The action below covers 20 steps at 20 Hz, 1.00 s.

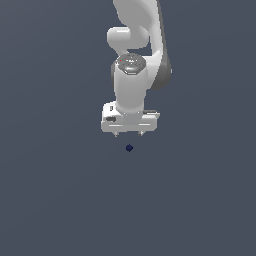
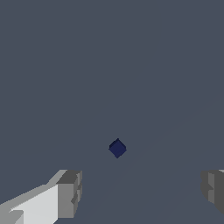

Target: Pick up the object and move it to a goal position.

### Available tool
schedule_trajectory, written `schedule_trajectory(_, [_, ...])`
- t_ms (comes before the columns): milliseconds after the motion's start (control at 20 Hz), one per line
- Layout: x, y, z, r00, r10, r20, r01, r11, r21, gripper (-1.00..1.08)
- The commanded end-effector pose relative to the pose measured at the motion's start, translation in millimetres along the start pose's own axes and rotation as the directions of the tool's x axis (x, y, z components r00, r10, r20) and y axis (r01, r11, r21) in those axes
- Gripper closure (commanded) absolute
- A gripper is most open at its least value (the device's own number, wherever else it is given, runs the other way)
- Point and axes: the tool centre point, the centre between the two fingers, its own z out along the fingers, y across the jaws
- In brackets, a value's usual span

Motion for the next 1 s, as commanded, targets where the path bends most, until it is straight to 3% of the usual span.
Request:
schedule_trajectory(0, [0,0,0,1.000,0.000,0.000,0.000,1.000,0.000,-0.92])
schedule_trajectory(450, [4,28,-9,1.000,0.018,-0.007,-0.018,0.999,-0.034,-0.92])
schedule_trajectory(950, [3,26,-2,1.000,-0.022,-0.006,0.022,0.999,-0.033,-0.92])
